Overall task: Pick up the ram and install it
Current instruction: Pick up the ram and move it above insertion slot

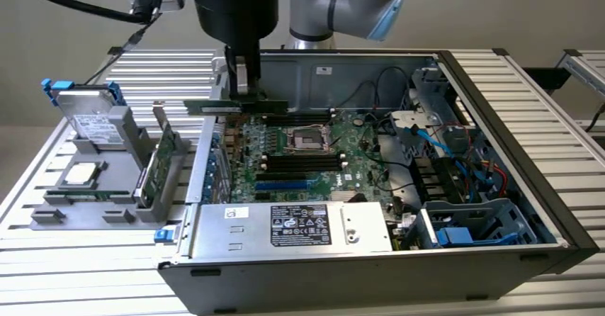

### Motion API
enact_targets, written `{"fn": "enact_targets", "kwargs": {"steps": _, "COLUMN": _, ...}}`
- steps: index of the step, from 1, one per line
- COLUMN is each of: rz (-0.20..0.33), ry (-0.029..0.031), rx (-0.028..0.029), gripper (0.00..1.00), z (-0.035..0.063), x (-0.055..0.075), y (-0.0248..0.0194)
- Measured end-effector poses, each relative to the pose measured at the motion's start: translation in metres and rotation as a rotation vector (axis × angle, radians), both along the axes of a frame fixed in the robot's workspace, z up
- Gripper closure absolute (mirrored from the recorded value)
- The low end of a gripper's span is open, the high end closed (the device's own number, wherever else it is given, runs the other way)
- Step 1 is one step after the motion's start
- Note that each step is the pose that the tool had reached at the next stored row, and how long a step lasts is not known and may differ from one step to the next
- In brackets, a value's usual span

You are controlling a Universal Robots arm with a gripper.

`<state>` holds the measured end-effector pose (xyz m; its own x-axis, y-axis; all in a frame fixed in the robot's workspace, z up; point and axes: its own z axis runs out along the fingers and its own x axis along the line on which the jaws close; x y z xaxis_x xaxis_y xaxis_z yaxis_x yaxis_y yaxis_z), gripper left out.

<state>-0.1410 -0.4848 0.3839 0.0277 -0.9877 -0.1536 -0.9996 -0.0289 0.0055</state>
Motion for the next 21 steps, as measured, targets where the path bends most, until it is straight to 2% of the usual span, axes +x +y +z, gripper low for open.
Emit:
{"fn": "enact_targets", "kwargs": {"steps": 1, "rz": 0.001, "ry": 0.0, "rx": 0.0091, "gripper": 0.87, "z": 0.0, "x": 0.014, "y": 0.0}}
{"fn": "enact_targets", "kwargs": {"steps": 3, "rz": 0.001, "ry": 0.0, "rx": 0.0166, "gripper": 0.87, "z": 0.0001, "x": 0.023, "y": 0.0}}
{"fn": "enact_targets", "kwargs": {"steps": 10, "rz": 0.003, "ry": 0.0, "rx": 0.0485, "gripper": 0.87, "z": 0.0001, "x": 0.055, "y": -0.0001}}
{"fn": "enact_targets", "kwargs": {"steps": 12, "rz": 0.004, "ry": 0.0, "rx": 0.0543, "gripper": 0.87, "z": 0.0, "x": 0.064, "y": -0.0001}}
{"fn": "enact_targets", "kwargs": {"steps": 14, "rz": 0.005, "ry": -0.0004, "rx": 0.0562, "gripper": 0.87, "z": 0.0001, "x": 0.071, "y": -0.0001}}
{"fn": "enact_targets", "kwargs": {"steps": 18, "rz": 0.009, "ry": -0.0034, "rx": 0.0565, "gripper": 0.87, "z": -0.0008, "x": 0.082, "y": -0.0001}}
{"fn": "enact_targets", "kwargs": {"steps": 21, "rz": 0.016, "ry": -0.003, "rx": 0.0505, "gripper": 0.87, "z": -0.0052, "x": 0.088, "y": 0.0011}}
